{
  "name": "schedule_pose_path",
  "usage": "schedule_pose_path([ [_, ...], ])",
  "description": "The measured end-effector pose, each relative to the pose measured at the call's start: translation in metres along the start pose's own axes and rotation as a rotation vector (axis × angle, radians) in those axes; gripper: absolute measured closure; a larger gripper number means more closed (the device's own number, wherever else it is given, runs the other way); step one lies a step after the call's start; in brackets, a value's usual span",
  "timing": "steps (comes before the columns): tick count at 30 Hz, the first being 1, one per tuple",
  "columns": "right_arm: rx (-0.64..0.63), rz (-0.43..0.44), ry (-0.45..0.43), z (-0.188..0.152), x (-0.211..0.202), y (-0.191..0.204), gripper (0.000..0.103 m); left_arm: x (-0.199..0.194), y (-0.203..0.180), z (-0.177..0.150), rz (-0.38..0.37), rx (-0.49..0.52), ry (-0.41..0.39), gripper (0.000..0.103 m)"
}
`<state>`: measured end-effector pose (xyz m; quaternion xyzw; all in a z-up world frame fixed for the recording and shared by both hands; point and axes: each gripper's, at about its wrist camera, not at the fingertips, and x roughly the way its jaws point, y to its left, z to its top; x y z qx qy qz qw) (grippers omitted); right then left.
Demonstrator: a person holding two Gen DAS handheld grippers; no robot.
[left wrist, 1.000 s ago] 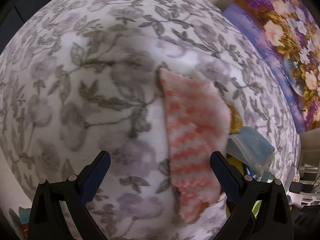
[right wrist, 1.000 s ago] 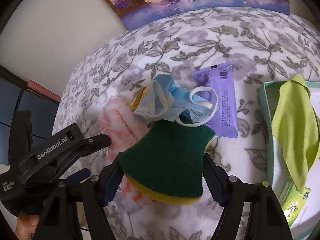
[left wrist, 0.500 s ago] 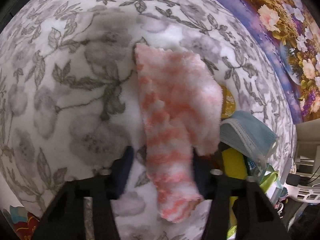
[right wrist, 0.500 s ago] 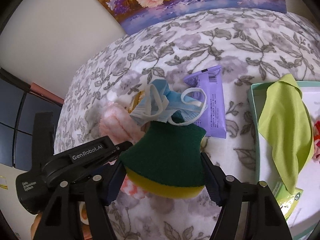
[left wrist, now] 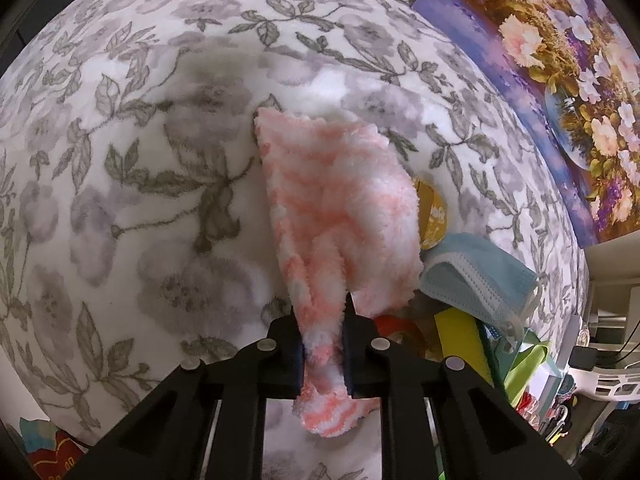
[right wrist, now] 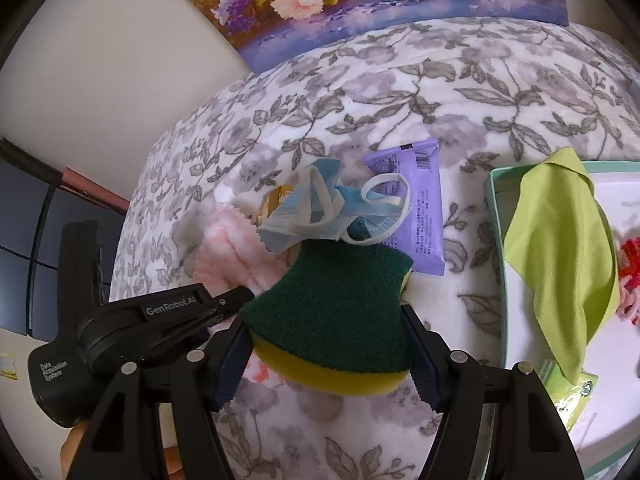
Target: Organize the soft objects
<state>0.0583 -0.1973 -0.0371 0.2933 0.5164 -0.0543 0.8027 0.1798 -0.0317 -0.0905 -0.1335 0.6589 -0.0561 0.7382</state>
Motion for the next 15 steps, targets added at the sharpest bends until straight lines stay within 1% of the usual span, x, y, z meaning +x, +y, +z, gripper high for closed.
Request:
schedule_pose_path([
  [10, 0.011, 0.015, -0.017, 0.002, -0.012, 0.001, 0.031, -0.029, 0.012, -0.005, -0.021, 0.001, -0.050, 0.090],
  [15, 0.008, 0.024, -0.038, 0.004, -0.025, 0.006, 0.031, -0.044, 0.012, -0.003, -0.031, -0.001, -0.092, 0.090],
])
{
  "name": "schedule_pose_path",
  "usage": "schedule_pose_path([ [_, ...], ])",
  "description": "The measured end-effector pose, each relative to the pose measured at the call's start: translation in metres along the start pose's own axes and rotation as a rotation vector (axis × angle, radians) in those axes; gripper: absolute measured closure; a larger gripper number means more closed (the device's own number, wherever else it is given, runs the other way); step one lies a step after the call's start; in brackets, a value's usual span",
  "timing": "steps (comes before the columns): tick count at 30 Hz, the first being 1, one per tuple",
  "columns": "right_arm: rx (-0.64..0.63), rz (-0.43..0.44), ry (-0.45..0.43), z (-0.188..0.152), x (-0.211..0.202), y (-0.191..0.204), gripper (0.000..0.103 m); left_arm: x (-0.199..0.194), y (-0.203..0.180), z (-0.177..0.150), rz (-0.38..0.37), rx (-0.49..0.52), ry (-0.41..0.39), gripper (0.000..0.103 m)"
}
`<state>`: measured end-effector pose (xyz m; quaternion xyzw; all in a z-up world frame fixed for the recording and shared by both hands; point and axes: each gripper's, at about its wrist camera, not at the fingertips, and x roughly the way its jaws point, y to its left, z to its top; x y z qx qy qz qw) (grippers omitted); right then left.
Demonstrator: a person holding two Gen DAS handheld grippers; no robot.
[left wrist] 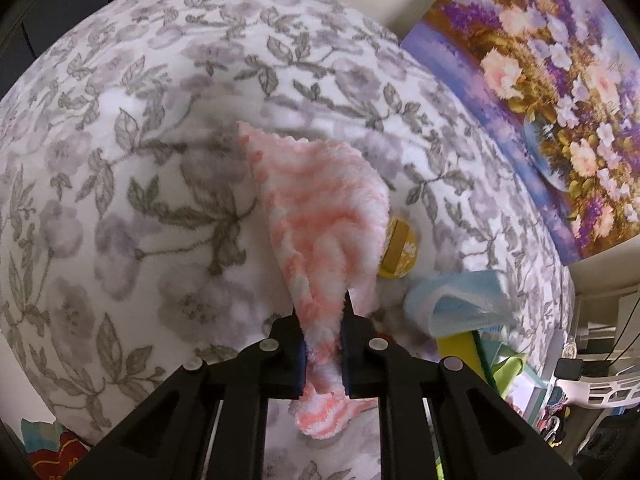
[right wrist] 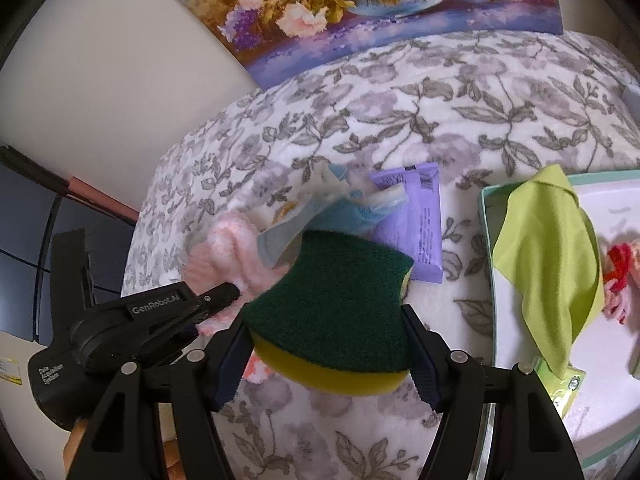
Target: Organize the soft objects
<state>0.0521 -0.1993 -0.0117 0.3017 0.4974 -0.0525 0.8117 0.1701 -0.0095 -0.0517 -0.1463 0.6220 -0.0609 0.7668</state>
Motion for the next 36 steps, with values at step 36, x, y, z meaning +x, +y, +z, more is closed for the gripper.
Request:
schedule_pose_path([
  [36, 0.033, -0.055, -0.185, 0.011, -0.090, -0.021, 0.032, -0.106, -0.034, -0.018, -0.106, 0.050, -0.263, 0.090],
])
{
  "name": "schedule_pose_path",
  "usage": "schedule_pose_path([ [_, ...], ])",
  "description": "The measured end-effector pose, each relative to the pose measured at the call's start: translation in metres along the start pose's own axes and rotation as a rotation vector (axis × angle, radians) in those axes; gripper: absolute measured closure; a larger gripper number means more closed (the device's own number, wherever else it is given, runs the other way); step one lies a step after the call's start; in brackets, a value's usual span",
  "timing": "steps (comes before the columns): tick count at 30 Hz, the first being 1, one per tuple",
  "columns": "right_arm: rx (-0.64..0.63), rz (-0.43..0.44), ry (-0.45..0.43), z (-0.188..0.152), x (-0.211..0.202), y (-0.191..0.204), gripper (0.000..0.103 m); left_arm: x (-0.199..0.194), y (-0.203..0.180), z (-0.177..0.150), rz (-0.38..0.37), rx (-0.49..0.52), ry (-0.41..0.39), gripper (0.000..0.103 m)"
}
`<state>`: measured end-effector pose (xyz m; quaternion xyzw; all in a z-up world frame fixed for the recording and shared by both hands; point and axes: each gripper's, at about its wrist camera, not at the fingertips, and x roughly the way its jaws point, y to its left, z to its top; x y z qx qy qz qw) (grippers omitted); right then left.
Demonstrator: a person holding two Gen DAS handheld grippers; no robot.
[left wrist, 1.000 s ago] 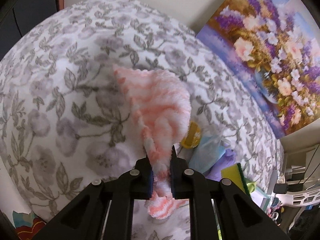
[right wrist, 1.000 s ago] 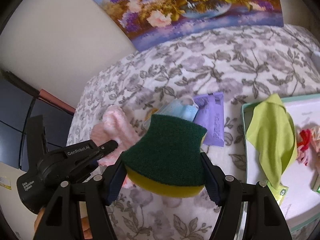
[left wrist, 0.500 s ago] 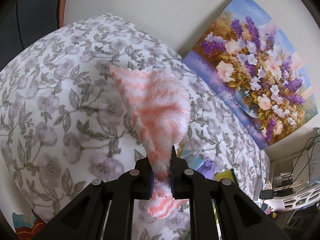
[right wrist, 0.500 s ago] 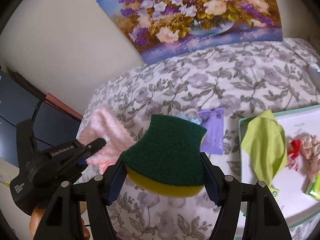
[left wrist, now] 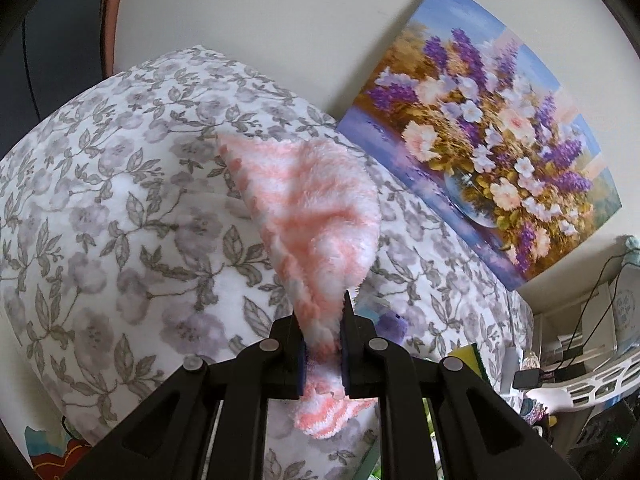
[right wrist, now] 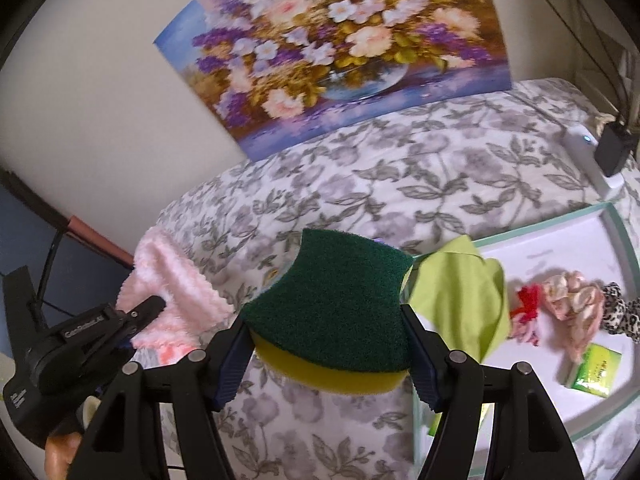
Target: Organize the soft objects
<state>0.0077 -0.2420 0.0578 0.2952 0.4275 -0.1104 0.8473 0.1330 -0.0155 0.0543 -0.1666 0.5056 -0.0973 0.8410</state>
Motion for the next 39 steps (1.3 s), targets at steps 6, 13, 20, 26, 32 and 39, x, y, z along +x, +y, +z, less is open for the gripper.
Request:
schedule_pose_path([
  [6, 0.038, -0.009, -0.033, 0.005, -0.012, -0.021, 0.032, -0.003, -0.021, -0.010, -0.002, 0.043, -0.006, 0.090],
  [13, 0.106, -0.037, -0.068, 0.013, -0.025, -0.057, 0.032, -0.002, -0.051, -0.025, -0.002, 0.115, 0.003, 0.090],
  [20, 0.191, -0.110, -0.121, 0.022, -0.044, -0.109, 0.032, -0.003, -0.092, -0.045, -0.021, 0.221, 0.016, 0.090],
  [26, 0.267, -0.172, -0.137, 0.025, -0.056, -0.156, 0.032, 0.002, -0.133, -0.080, -0.067, 0.329, 0.061, 0.090],
  [32, 0.324, -0.237, -0.147, 0.021, -0.065, -0.194, 0.032, 0.013, -0.176, -0.123, -0.111, 0.455, 0.120, 0.090],
  [39, 0.369, -0.303, -0.141, 0.017, -0.063, -0.224, 0.032, 0.038, -0.207, -0.166, -0.086, 0.600, 0.187, 0.090],
])
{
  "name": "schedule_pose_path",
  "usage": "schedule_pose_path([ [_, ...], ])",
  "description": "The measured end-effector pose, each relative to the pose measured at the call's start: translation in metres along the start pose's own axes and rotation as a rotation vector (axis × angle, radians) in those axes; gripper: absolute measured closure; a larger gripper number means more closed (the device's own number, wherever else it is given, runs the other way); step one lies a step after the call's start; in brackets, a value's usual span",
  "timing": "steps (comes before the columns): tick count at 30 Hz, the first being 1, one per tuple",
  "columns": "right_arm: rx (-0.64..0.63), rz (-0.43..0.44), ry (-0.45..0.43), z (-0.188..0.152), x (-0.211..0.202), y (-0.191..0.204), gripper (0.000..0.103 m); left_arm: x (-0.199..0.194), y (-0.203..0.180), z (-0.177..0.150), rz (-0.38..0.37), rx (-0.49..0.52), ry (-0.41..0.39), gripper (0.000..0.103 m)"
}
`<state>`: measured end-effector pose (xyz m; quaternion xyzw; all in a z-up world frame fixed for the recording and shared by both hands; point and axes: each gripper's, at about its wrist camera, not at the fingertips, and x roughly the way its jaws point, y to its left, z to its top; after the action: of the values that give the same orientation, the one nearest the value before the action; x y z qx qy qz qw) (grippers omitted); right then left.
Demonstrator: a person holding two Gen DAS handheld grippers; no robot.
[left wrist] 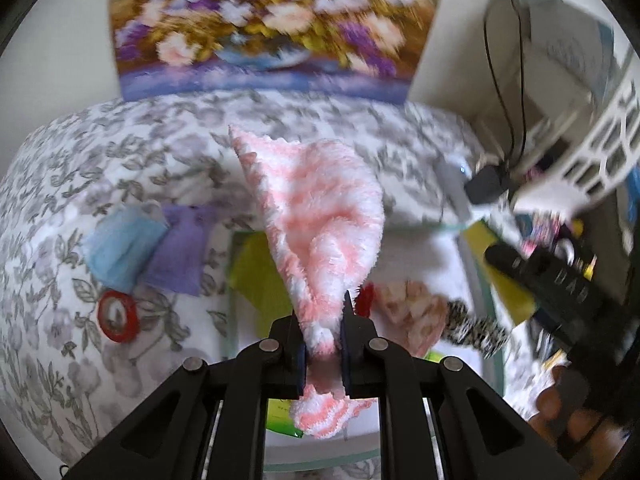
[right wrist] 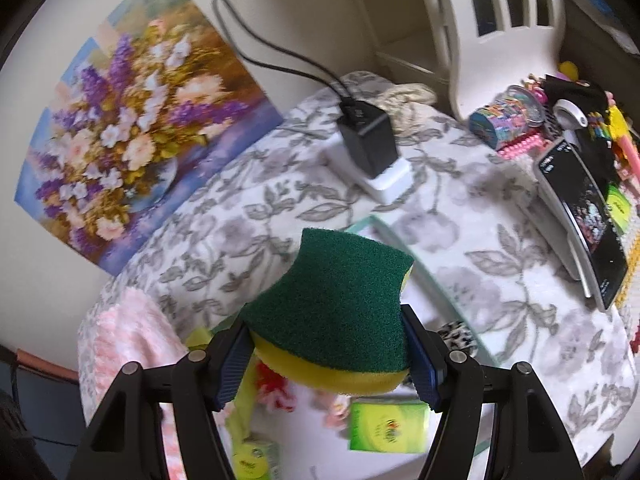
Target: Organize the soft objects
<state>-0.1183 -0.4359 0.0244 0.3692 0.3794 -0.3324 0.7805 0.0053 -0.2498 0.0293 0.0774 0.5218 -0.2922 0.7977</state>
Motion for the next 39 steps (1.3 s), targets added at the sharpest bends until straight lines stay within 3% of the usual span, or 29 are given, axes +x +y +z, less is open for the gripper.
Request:
schedule_pose_path([
  [10, -0.031, -0.107, 0.011, 0.001, 0.015, -0.015, 0.032, 0.060, -0.014, -0.016, 0.064, 0.072, 0.144, 0.089],
  [22, -0.128, -0.177, 0.031, -0.005, 0.027, -0.003, 0.030, 0.091, -0.013, -0.022, 0.118, 0.082, 0.208, 0.087],
  [32, -0.169, -0.156, 0.061, -0.002, 0.015, 0.008, 0.028, 0.076, -0.009, -0.017, 0.100, 0.047, 0.203, 0.053],
  [39, -0.156, -0.113, 0.057, 0.000, 0.004, 0.013, 0.025, 0.054, -0.006, -0.009, 0.081, 0.033, 0.162, 0.038],
])
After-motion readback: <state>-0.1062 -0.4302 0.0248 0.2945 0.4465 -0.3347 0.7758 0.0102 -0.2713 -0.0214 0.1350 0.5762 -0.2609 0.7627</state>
